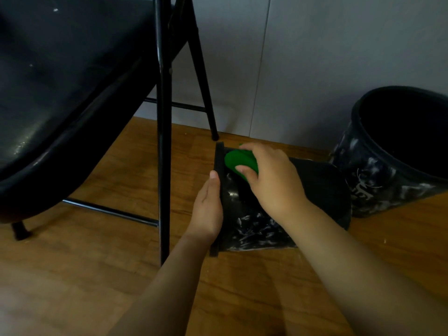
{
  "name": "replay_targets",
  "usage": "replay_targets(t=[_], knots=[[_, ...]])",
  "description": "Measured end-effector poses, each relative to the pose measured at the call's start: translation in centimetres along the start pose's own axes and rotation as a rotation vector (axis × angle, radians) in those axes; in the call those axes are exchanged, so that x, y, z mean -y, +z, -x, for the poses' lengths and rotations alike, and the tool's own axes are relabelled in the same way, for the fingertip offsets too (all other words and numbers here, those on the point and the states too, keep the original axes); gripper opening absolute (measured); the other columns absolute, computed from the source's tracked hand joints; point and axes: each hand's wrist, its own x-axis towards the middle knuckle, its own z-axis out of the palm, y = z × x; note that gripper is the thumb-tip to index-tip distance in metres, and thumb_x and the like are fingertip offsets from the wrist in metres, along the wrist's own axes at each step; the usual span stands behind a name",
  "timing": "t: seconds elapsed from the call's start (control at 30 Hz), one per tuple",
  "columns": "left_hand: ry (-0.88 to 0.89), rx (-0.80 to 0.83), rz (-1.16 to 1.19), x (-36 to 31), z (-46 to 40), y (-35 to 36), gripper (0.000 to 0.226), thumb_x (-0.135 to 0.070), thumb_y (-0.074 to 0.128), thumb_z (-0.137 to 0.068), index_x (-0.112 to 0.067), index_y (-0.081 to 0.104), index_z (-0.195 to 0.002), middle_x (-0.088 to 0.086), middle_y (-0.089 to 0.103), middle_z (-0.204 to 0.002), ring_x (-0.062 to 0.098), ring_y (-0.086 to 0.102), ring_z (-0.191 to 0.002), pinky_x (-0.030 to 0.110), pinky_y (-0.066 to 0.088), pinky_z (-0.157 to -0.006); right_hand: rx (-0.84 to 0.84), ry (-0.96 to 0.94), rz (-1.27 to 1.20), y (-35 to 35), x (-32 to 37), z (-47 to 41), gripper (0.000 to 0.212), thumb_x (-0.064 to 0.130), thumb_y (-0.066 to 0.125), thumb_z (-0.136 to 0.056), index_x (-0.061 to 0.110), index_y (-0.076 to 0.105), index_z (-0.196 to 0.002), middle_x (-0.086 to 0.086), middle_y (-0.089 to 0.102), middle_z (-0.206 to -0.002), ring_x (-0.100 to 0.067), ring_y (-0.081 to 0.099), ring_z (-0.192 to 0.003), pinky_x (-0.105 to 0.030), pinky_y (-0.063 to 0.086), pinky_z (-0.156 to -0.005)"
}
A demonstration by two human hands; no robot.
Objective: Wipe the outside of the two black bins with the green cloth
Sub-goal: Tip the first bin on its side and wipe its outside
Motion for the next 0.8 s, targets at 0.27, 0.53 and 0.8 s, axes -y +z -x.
replay_targets(t=[0.27, 0.53, 0.8], knots=[[-0.02, -0.01, 0.012, 0.1, -0.2, 0.1, 0.056, -0.061, 0.024, -0.1, -0.029, 0.066, -0.12, 0.0, 0.074, -0.11, 0.016, 0.068, -0.108, 0.046, 0.048, -0.103, 0.027, -0.022, -0.019, -0.1, -0.1, 0.8, 0.041, 0.036, 0.059, -0.092, 0.029, 0.05, -0.132, 0.008, 0.057, -0.125, -0.017, 0.049, -0.118, -0.041, 0.044, -0.097], [-0.014, -0.044, -0.019, -0.1, -0.8, 0.0, 0.06, -0.062, 0.023, -0.1, -0.027, 0.071, -0.113, 0.003, 0.074, -0.107, 0.019, 0.068, -0.106, 0.05, 0.047, -0.103, 0.156, -0.124, -0.02, -0.7, -0.2, 3.3, 0.043, 0.035, 0.062, -0.09, 0.035, 0.048, -0.13, 0.016, 0.052, -0.131, -0.008, 0.043, -0.122, -0.033, 0.039, -0.101], [-0.028, -0.039, -0.014, -0.5, -0.8, 0.1, 0.057, -0.06, 0.024, -0.101, -0.028, 0.069, -0.115, 0.002, 0.075, -0.106, 0.017, 0.069, -0.104, 0.047, 0.048, -0.103, -0.033, -0.012, 0.027, 0.3, 0.0, 0.6, 0.041, 0.033, 0.064, -0.089, 0.03, 0.051, -0.128, 0.009, 0.058, -0.125, -0.016, 0.049, -0.117, -0.039, 0.042, -0.097]])
